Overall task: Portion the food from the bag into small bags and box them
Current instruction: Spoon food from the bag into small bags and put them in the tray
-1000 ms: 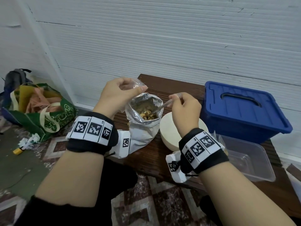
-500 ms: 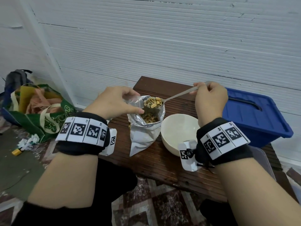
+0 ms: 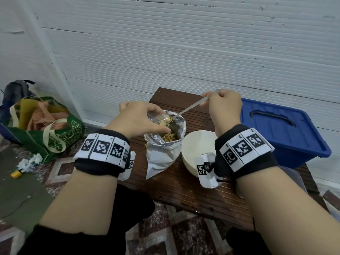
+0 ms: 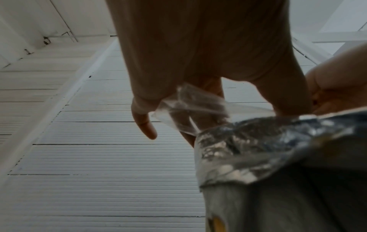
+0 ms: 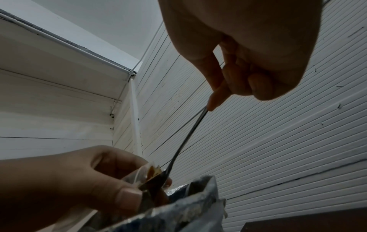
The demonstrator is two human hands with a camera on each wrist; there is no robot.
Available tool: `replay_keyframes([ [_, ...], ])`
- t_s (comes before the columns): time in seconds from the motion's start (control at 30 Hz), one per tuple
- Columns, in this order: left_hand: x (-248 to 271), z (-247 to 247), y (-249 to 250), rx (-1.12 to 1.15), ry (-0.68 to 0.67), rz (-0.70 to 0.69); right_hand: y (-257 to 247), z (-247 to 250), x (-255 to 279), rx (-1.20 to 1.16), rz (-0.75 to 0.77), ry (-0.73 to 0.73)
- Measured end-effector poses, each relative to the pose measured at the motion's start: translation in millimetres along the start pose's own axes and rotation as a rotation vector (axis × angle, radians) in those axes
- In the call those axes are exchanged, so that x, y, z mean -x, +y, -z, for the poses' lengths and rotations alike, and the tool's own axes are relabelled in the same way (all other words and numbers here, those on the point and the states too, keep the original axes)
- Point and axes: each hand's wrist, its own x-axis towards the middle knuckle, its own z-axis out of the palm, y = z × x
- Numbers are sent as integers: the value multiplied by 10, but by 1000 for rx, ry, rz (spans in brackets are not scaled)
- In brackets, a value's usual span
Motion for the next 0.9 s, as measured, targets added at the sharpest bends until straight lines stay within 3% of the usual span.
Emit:
replay_keyframes([
  [0.33,-1,-118,74,197,77,-65,0,-58,42,-89,52,-91],
  [0.53,-2,-46,0,284,183,2,-87,69,141,-239,401,-165],
  [0.63,13,-13,-58,326,204,28,-115,149,107,-293,474,-94],
  [0.8,24,-3,-131,407,192,46,-19,220,52,-319,422,116],
  [0.9,27,-5,-149,402,152,35,80,160,120,-129,426,45],
])
